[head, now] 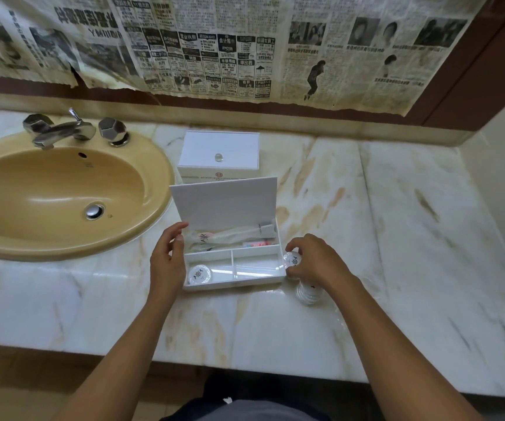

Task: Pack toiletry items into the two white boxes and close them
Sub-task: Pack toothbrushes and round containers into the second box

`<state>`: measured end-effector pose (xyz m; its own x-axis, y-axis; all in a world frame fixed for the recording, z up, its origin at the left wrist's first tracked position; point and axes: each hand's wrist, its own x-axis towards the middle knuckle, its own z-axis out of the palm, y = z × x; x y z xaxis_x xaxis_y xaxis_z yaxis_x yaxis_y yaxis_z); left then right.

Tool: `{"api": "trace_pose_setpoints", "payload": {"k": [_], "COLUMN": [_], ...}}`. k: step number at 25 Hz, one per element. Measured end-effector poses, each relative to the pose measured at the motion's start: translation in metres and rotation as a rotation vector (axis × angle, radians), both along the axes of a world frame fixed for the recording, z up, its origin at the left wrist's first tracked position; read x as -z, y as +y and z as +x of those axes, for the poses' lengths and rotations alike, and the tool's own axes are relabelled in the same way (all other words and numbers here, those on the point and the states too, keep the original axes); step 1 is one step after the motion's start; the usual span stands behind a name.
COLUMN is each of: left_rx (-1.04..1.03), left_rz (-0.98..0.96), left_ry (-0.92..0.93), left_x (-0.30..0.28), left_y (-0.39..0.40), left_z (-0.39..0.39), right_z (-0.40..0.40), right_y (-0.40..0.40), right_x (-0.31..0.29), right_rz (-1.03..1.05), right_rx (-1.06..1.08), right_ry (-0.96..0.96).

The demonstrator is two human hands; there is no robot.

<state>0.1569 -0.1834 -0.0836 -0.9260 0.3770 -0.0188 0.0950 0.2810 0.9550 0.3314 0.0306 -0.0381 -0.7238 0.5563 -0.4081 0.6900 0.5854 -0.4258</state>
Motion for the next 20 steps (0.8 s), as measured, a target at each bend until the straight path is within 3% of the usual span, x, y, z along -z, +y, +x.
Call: {"api": "trace_pose_setpoints", "payload": {"k": [7,12,20], "left_rx": [0.004,0.005,0.003], "left_rz": [-0.003,0.021,0.058], "left_ry": [-0.015,-0.02,-0.042], "left_x": [0.001,0.001,0.004], "left_y": [-0.001,-0.001,0.0], "left_z": [-0.001,-0.001,-0.003], "right_z": [-0.003,-0.026,-0.085], "right_y": [0.002,-0.028,-0.123], "right_x": [-0.02,-0.066,-0.041], "right_rz": [0.085,0.168,0.202], "right_rx": [0.048,0.073,-0.37], "right_ry": [0.044,0.231,0.098]}}
